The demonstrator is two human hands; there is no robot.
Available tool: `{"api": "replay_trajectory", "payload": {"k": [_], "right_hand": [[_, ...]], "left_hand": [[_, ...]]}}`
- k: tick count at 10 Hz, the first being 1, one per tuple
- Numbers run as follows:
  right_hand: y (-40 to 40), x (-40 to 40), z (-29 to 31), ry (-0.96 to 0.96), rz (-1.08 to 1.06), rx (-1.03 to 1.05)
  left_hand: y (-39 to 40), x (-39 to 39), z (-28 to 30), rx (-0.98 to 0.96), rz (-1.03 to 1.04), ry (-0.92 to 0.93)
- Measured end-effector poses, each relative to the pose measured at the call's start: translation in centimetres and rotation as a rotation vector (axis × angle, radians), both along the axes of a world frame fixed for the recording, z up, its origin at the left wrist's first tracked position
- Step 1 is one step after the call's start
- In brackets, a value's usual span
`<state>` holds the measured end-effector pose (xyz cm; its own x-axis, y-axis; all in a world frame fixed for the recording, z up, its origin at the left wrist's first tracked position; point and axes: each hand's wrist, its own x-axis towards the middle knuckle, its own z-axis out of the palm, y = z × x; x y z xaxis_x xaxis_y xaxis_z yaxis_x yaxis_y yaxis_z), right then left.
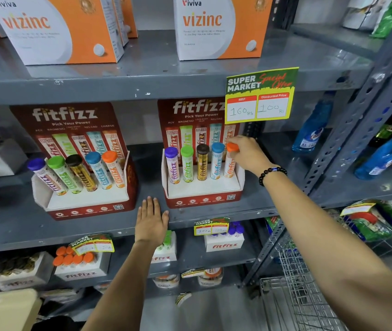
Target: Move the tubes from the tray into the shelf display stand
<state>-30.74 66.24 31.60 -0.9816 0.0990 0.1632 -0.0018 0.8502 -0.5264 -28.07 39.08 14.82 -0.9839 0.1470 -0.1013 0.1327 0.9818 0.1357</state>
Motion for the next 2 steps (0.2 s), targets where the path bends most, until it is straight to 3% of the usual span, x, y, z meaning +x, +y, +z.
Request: {"api": "replay_trajectory", "payload": {"k": [2], "right_hand": [[-0.1, 1.4, -1.1, 0.125, 0.011, -0.095]], "left_hand": [[-0.1, -0.3, 0.2, 0.072, 0.007, -0.042]]}}
